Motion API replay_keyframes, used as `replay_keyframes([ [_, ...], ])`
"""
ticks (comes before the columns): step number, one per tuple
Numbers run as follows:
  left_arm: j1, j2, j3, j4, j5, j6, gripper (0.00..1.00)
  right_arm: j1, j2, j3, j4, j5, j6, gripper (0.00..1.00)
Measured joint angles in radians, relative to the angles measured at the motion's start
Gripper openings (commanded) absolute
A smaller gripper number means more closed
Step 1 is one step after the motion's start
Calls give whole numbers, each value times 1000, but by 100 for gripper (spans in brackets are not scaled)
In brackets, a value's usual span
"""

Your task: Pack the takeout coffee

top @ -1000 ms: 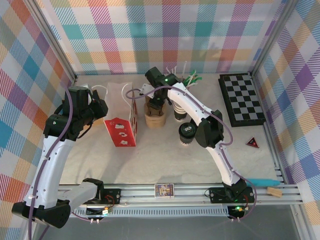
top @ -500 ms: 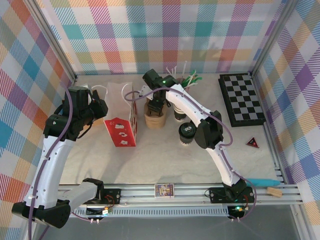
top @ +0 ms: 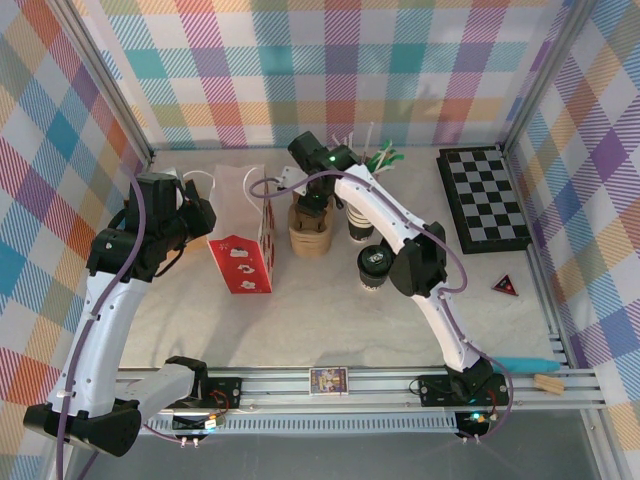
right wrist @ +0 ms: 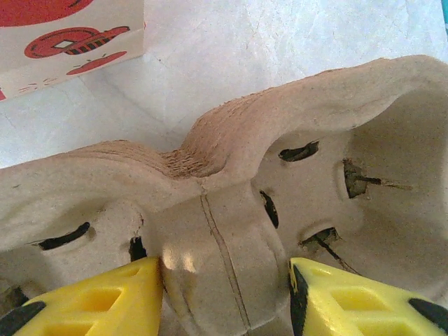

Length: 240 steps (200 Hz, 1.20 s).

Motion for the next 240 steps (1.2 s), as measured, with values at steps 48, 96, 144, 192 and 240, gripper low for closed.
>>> replay_keyframes([
  [48,0,0,0,0,0,0,36,-18,11,2,-23,-39,-11,59],
  [96,0,0,0,0,0,0,36,-26,18,3,-25,-59,-16,42],
  [144,0,0,0,0,0,0,36,-26,18,8,-24,-61,-19,33],
  [192,0,0,0,1,0,0,36,-26,17,8,-25,-61,-19,32],
  [240,0,0,-1,2,0,0,36,-24,2,8,-26,-54,-19,32],
])
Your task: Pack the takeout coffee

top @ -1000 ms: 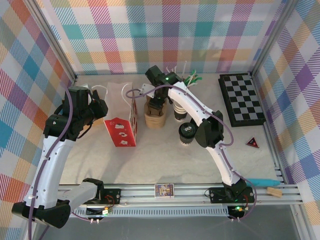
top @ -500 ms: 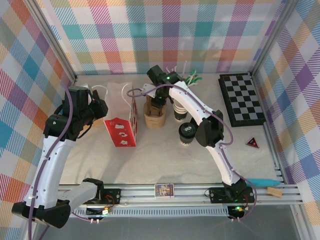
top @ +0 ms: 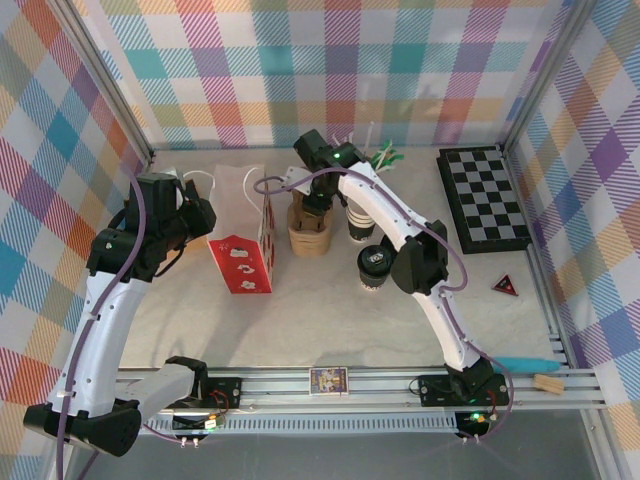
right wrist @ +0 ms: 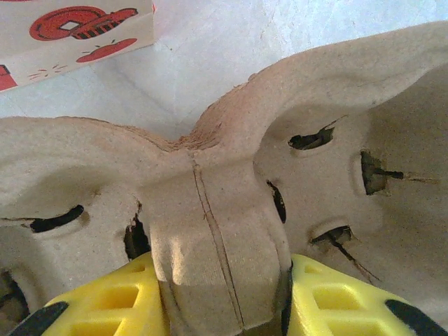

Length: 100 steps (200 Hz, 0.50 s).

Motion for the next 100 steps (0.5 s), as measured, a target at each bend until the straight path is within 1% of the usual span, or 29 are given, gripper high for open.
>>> replay_keyframes([
  [60,0,-1,-12,0,0,0,36,10,-80,0,7,5,0,32],
  [100,0,-4,-12,0,1,0,36,12,-89,-9,8,7,0,32],
])
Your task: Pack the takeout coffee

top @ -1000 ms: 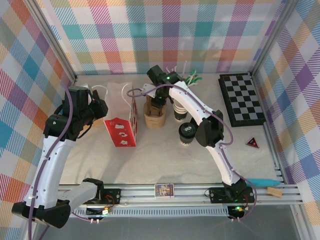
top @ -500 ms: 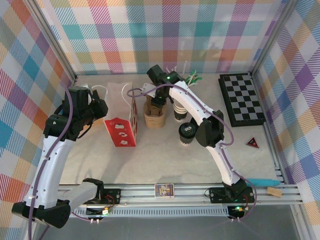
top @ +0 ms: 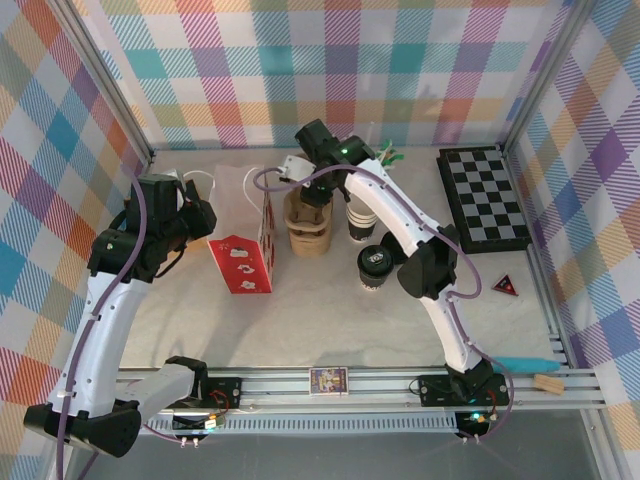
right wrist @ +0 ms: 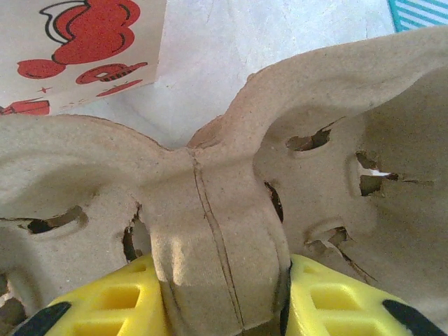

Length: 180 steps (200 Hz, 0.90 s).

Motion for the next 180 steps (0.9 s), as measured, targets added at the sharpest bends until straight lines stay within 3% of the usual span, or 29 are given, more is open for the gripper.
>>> replay_keyframes([
  [124,0,0,0,0,18,0,36,0,2,-31,12,34,1,37],
  [180,0,0,0,0,19,0,36,0,2,-32,11,18,13,53],
])
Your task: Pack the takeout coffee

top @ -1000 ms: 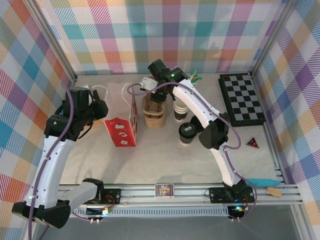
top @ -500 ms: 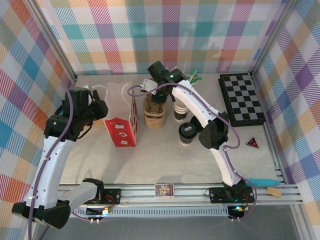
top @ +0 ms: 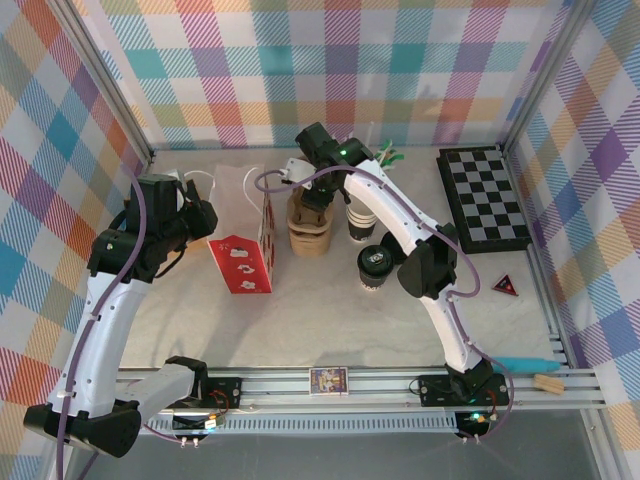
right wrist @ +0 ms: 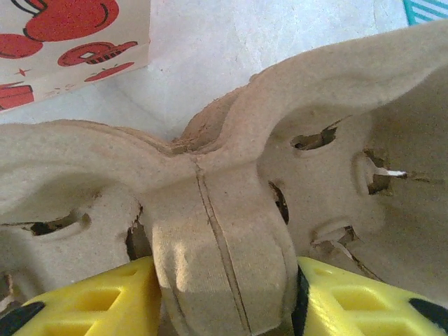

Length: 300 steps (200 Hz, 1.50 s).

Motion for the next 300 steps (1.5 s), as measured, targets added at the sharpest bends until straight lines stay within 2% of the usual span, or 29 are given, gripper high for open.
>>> replay_keyframes([
  [113,0,-14,-2,-1,0,0,36,7,-8,-32,-5,-22,3,53],
  [198,0,-53,-2,-3,0,0,36,121,-209,-309,-22,-79,19,47],
  [300,0,-66,-8,-5,-1,0,36,129,-142,-279,2,-92,33,43],
])
